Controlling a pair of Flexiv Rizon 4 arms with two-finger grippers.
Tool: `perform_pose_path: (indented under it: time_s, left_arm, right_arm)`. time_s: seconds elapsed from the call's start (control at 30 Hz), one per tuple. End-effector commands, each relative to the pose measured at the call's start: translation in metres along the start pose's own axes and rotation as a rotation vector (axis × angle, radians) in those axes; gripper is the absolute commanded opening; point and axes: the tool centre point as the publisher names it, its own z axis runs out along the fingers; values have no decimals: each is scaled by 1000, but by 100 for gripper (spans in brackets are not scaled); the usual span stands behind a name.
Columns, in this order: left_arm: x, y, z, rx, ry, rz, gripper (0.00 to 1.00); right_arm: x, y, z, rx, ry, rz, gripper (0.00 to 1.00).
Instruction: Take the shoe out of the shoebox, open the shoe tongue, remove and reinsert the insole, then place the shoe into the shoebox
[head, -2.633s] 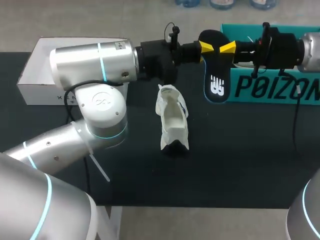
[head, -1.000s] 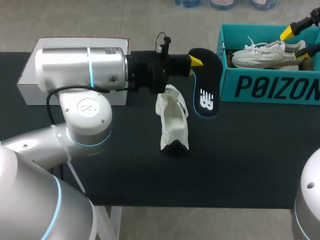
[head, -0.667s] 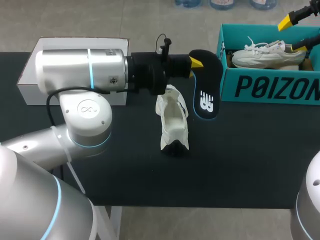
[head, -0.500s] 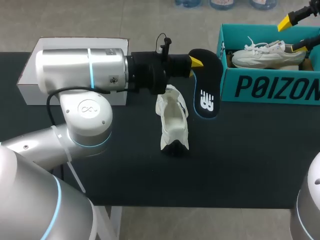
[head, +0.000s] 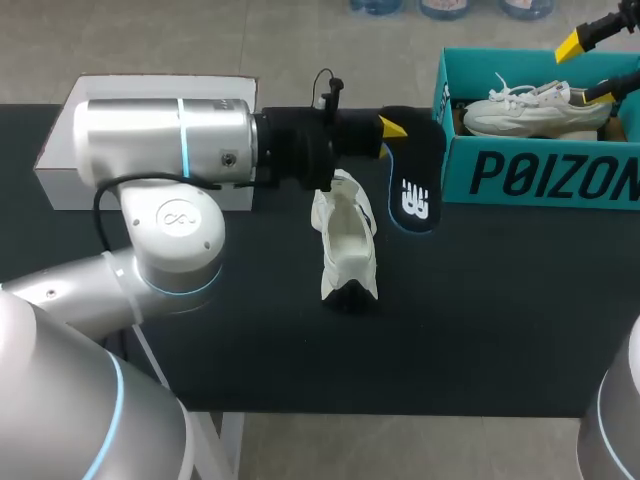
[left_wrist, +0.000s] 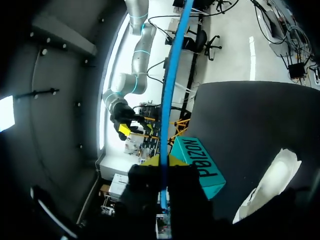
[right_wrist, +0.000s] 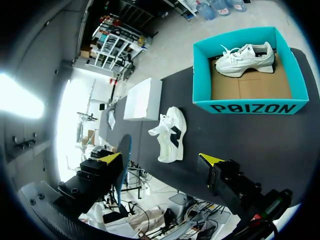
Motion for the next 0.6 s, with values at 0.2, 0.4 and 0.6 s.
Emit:
perform_pose_path:
  time_s: [0.2,0.4,0.6]
  left_arm:
    - [26,19,-36,-79,174,-206,0]
    - [67,34,-52,-64,356,-307,0]
    - [105,41,-59,-19,469,-337,0]
  right_arm:
    - [0,-1,0,-1,-3,2,100]
    - [0,-1,0,-1,-3,2,100]
    - [0,-1,0,-1,-3,2,100]
